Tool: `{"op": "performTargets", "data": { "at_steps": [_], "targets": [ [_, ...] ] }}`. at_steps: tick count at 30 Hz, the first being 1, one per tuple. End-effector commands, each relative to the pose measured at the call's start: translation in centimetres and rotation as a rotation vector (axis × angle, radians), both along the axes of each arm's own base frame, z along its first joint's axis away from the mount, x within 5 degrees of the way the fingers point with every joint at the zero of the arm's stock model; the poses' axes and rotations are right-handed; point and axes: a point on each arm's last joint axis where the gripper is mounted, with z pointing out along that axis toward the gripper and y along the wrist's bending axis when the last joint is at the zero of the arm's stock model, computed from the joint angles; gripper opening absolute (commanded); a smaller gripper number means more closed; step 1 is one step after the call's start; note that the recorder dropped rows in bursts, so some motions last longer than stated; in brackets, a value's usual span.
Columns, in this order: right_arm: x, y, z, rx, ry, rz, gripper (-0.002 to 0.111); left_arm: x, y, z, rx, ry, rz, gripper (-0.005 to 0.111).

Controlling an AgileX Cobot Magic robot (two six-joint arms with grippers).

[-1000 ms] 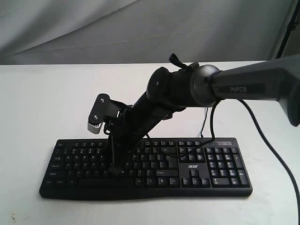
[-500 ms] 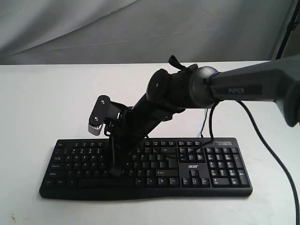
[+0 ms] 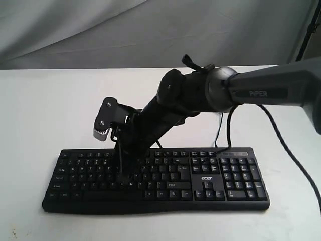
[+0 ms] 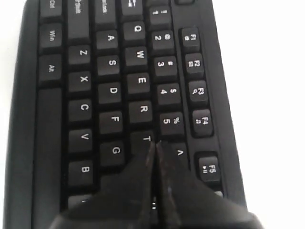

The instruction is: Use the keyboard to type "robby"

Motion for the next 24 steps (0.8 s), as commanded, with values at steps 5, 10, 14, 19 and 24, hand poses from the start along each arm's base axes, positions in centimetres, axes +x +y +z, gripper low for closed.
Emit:
{"op": "performTargets", "data": {
  "at_steps": [5, 10, 14, 19, 24],
  "targets": [
    [-0.2, -0.8, 6.1, 0.076, -0.110, 0.002, 0.000, 0.0, 0.0, -0.1, 0.001, -0.005, -0.005, 0.000],
    [-2.6, -3.0, 12.5, 0.166, -0.248, -0.033, 0.000, 0.0, 0.0, -0.1, 0.001, -0.005, -0.005, 0.000],
    [-5.6, -6.5, 16.9, 0.258, -0.414, -0.141, 0.000, 0.0, 0.0, -0.1, 0.001, -0.005, -0.005, 0.000],
    [-10.0, -11.2, 22.7, 0.443, -0.576, -0.292, 0.000, 0.0, 0.0, -0.1, 0.001, -0.005, -0.005, 0.000],
    [-13.8, -14.1, 27.4, 0.626, -0.611, -0.336, 0.000, 0.0, 0.0, -0.1, 0.001, -0.005, -0.005, 0.000]
  ]
}}
